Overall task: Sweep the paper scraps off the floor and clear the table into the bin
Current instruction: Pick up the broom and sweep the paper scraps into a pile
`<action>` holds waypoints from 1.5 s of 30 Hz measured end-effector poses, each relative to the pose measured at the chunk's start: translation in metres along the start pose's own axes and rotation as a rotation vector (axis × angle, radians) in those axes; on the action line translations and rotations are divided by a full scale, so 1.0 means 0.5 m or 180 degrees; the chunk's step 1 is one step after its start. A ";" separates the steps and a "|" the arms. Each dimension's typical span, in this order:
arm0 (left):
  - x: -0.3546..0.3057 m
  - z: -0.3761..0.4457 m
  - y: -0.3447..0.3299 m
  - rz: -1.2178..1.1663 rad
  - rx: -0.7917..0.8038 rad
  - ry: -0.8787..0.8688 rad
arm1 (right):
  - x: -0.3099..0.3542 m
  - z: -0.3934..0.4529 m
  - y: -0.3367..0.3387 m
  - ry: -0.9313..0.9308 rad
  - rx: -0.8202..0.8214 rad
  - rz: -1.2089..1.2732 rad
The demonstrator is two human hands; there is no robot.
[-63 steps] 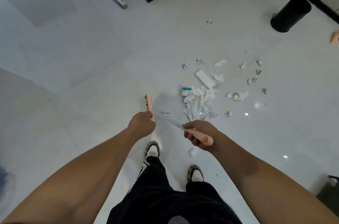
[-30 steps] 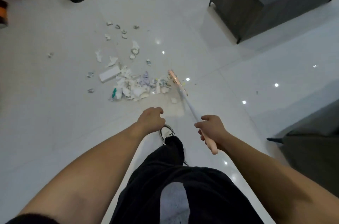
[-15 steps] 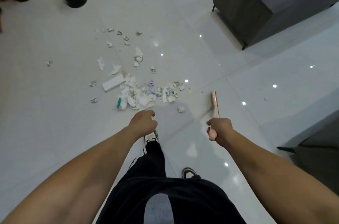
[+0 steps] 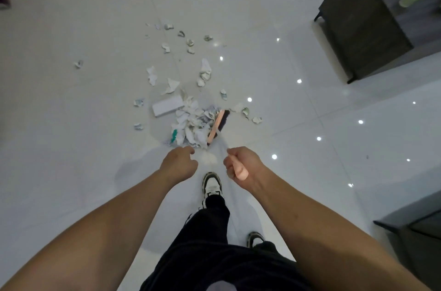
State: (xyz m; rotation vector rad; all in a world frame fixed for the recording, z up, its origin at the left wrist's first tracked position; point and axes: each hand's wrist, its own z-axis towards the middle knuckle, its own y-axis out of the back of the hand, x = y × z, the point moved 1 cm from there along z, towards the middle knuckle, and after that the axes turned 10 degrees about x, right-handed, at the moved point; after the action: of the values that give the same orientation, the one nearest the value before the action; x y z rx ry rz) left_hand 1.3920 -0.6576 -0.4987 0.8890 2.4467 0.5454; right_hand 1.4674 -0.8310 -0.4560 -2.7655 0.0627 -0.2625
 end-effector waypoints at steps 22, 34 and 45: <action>-0.065 0.104 0.154 -0.0211 -0.0028 -0.0077 | 0.213 0.059 0.021 0.0910 -0.1430 -0.0469; -0.153 0.177 0.229 -0.0383 -0.0214 0.0526 | 0.405 0.126 -0.072 0.0186 -0.0182 -0.0626; -0.220 0.179 0.195 -0.1057 -0.0479 0.0544 | 0.435 0.102 -0.168 0.0041 0.0461 -0.2313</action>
State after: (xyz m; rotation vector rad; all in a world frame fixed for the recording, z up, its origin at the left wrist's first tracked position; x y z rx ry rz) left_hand 1.5635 -0.6445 -0.4883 0.3770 2.5903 0.6935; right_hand 1.6916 -0.7516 -0.4351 -2.5295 -0.9269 -0.4421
